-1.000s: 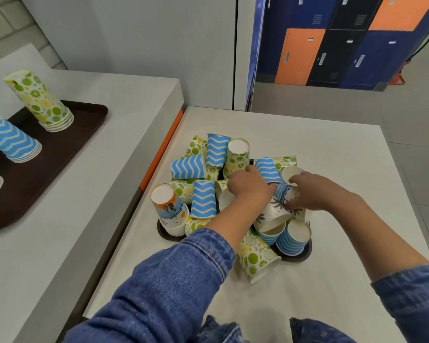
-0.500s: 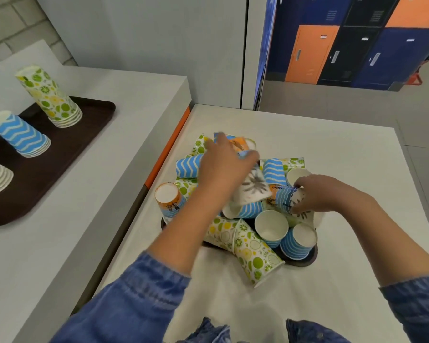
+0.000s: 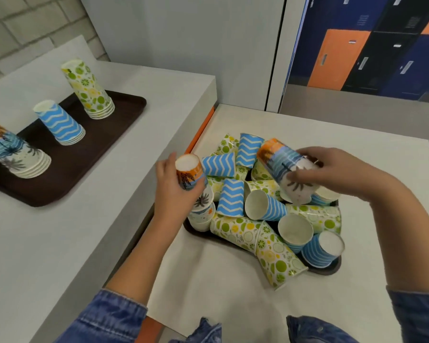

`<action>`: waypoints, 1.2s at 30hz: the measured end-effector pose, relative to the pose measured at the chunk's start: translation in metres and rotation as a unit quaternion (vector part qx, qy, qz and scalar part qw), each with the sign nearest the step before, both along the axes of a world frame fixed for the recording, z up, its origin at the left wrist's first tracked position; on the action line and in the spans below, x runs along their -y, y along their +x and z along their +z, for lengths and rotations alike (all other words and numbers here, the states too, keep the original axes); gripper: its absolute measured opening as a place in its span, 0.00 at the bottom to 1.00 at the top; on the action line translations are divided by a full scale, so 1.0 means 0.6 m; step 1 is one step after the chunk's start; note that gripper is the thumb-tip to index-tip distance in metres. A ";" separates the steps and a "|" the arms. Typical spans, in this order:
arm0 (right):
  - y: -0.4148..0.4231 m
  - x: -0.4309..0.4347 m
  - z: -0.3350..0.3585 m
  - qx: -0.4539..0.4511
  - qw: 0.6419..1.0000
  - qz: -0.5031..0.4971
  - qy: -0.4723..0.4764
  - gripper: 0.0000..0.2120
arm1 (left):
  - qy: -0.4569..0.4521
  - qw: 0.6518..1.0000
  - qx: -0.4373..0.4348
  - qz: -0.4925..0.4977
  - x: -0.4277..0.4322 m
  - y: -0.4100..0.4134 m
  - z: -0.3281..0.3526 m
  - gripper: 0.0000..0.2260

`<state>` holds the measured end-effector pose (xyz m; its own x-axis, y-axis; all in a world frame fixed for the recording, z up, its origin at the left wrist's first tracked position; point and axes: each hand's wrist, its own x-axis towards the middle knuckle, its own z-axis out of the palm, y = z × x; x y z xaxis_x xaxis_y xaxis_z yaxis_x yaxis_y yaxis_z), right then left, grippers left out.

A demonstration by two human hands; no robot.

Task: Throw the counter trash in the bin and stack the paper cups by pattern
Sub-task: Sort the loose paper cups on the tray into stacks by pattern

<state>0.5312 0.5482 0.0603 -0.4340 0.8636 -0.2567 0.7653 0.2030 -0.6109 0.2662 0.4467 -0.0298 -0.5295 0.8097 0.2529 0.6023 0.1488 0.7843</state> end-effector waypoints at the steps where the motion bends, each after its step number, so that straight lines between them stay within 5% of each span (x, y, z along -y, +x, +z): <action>1: -0.011 0.005 0.001 -0.061 0.998 -0.011 -0.004 0.21 | -0.001 1.000 0.002 -0.007 0.004 -0.002 -0.013 0.35; 4: -0.046 0.022 -0.005 -0.186 0.982 -0.025 0.001 0.17 | -0.006 0.999 0.006 -0.034 0.012 -0.010 -0.047 0.33; 8: -0.097 0.042 -0.025 -0.287 0.957 -0.045 0.007 0.27 | -0.027 0.998 0.008 -0.060 0.020 -0.010 -0.077 0.31; 14: -0.171 0.070 -0.065 -0.349 0.936 -0.049 0.020 0.30 | -0.033 0.997 0.017 -0.070 0.022 -0.011 -0.087 0.32; 20: -0.235 0.084 -0.123 -0.347 0.937 -0.046 0.007 0.31 | -0.035 0.987 0.129 -0.092 0.029 -0.024 -0.102 0.47; 25: -0.270 0.083 -0.158 -0.313 0.950 -0.007 0.008 0.34 | -0.115 0.984 0.107 -0.089 0.049 -0.055 -0.094 0.51; 29: -0.282 0.085 -0.194 -0.252 0.968 0.015 0.007 0.34 | -0.204 0.976 0.032 -0.072 0.067 -0.098 -0.073 0.43; 36: -0.280 0.089 -0.239 -0.176 0.984 0.019 0.000 0.36 | -0.115 0.992 -0.005 -0.052 0.050 -0.132 0.016 0.31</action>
